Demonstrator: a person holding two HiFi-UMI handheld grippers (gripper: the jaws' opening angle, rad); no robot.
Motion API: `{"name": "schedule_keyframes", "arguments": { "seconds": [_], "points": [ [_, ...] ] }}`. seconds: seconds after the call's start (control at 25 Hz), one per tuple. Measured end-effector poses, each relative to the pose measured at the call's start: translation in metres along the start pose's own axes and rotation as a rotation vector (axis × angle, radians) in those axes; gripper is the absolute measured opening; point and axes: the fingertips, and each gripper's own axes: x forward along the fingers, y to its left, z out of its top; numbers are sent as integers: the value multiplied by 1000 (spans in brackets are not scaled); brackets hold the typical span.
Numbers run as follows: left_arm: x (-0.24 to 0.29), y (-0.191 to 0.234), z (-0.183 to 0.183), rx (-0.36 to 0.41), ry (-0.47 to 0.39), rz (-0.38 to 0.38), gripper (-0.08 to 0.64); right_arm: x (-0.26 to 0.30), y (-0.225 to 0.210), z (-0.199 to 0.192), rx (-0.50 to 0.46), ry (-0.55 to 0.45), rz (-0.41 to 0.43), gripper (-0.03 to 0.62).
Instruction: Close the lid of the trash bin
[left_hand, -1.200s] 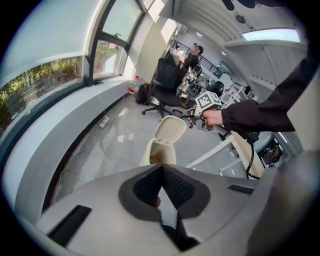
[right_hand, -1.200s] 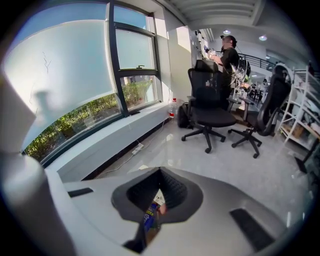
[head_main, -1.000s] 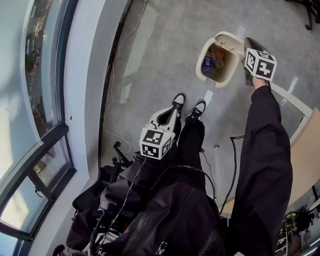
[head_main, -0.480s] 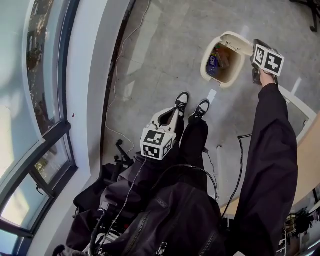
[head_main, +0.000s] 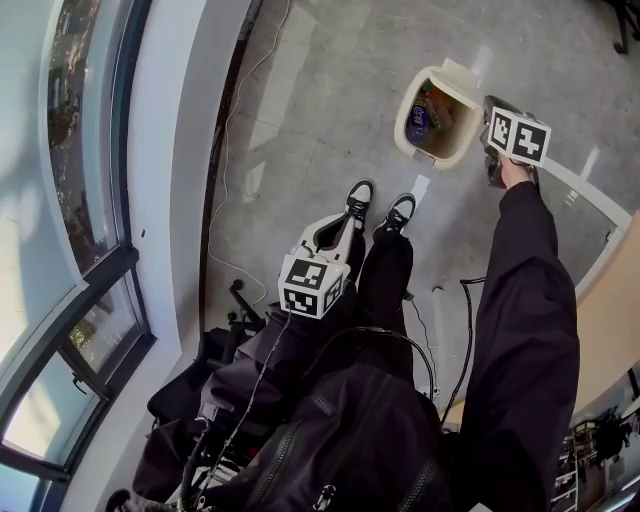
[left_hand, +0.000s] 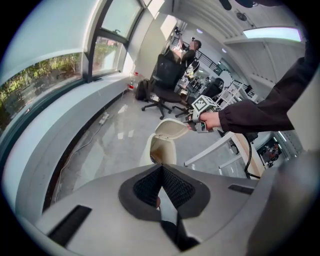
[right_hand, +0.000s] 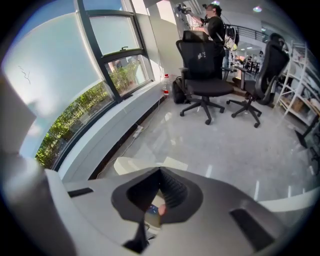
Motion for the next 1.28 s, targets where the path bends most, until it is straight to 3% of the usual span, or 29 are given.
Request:
{"name": "schedule_keyframes", "arguments": {
  "seconds": [0.44,1.28],
  "points": [
    [3,-3,-28,5,32,1,0,13,31,-84,80,66,67,5],
    [10,15,-81,-12,94,30,0,81,46,-177,41,176,104,5]
  ]
}}
